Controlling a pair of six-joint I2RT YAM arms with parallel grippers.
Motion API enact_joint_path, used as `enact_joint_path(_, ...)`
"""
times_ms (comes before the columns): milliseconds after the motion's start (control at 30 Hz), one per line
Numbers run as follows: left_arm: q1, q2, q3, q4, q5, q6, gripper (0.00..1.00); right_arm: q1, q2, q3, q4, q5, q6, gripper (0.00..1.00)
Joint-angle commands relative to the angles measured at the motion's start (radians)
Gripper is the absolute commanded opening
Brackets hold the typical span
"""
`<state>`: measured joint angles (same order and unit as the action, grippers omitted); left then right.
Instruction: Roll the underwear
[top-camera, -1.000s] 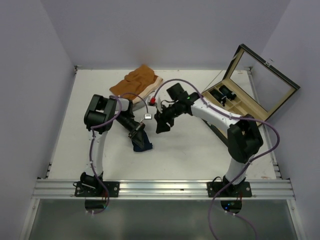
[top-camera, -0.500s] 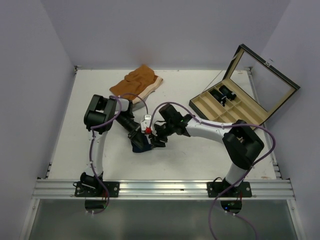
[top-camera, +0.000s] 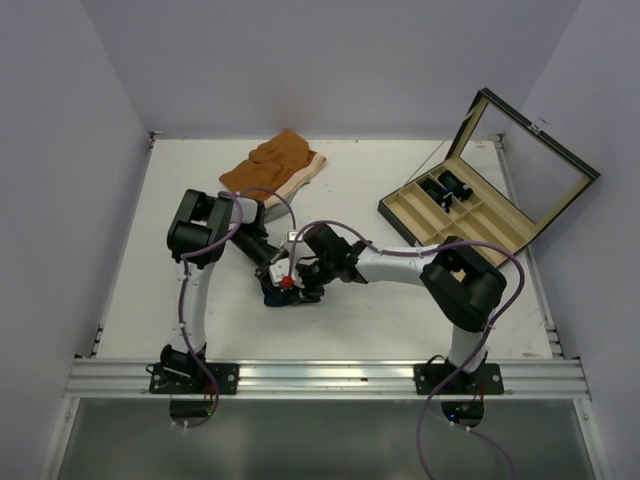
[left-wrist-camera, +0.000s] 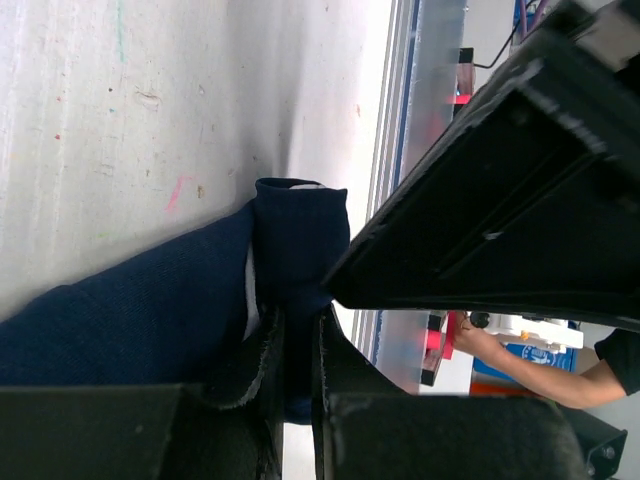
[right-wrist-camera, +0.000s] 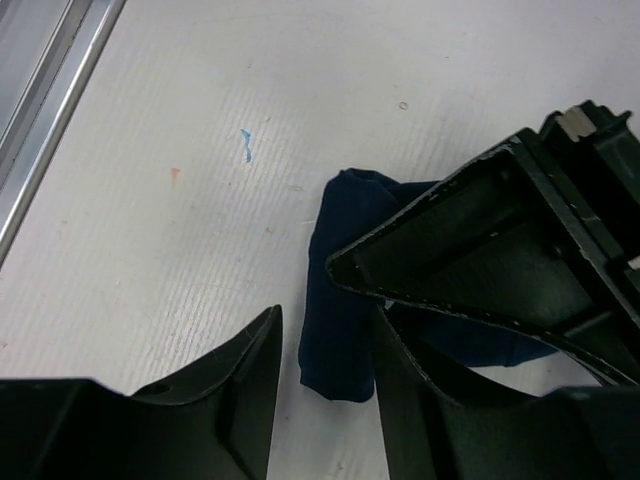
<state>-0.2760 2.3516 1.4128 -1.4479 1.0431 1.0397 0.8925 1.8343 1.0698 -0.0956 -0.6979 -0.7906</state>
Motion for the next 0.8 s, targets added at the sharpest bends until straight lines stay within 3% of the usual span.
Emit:
enact_joint_path(0, 0.003, 0.071, -0.048, 0.184, -0.153, 0.046, 0.11, 0.013, 0.029, -0.005, 0.039, -0.015, -0.036, 0.42)
enact_joint_path(67, 0.001, 0.067, -0.052, 0.19, -0.155, 0.04, 0.11, 0.013, 0.054, 0.004, 0.024, -0.014, -0.036, 0.35)
enact_joint_path(233, 0.001, 0.054, -0.064, 0.208, -0.153, 0.04, 0.14, 0.013, 0.108, 0.042, -0.033, -0.003, -0.042, 0.34)
enact_joint_path(300, 0.001, 0.051, -0.069, 0.21, -0.153, 0.042, 0.15, 0.013, 0.112, 0.042, -0.035, 0.003, -0.044, 0.38)
enact_joint_path(333, 0.001, 0.051, -0.072, 0.21, -0.152, 0.043, 0.16, 0.011, 0.117, 0.045, -0.042, 0.006, -0.041, 0.48)
enact_joint_path(367, 0.001, 0.049, -0.072, 0.211, -0.153, 0.045, 0.16, 0.013, 0.12, 0.047, -0.046, 0.008, -0.039, 0.5)
enact_joint_path(467, 0.001, 0.052, -0.072, 0.208, -0.15, 0.048, 0.16, 0.013, 0.121, 0.039, -0.033, 0.018, -0.032, 0.52)
enact_joint_path(567, 0.001, 0.054, -0.066, 0.204, -0.152, 0.051, 0.17, 0.013, 0.118, 0.039, -0.035, 0.018, -0.029, 0.35)
enact_joint_path(600, 0.001, 0.054, -0.064, 0.204, -0.153, 0.051, 0.17, 0.011, 0.115, 0.036, -0.024, 0.014, -0.027, 0.22)
enact_joint_path(700, 0.001, 0.049, -0.067, 0.208, -0.152, 0.052, 0.17, 0.013, 0.103, 0.036, -0.021, 0.009, -0.015, 0.08)
enact_joint_path(733, 0.003, 0.048, -0.067, 0.211, -0.152, 0.049, 0.17, 0.014, 0.103, 0.039, -0.026, 0.012, 0.002, 0.11)
enact_joint_path(767, 0.003, 0.049, -0.069, 0.212, -0.152, 0.048, 0.17, 0.013, 0.102, 0.053, -0.03, 0.018, 0.016, 0.32)
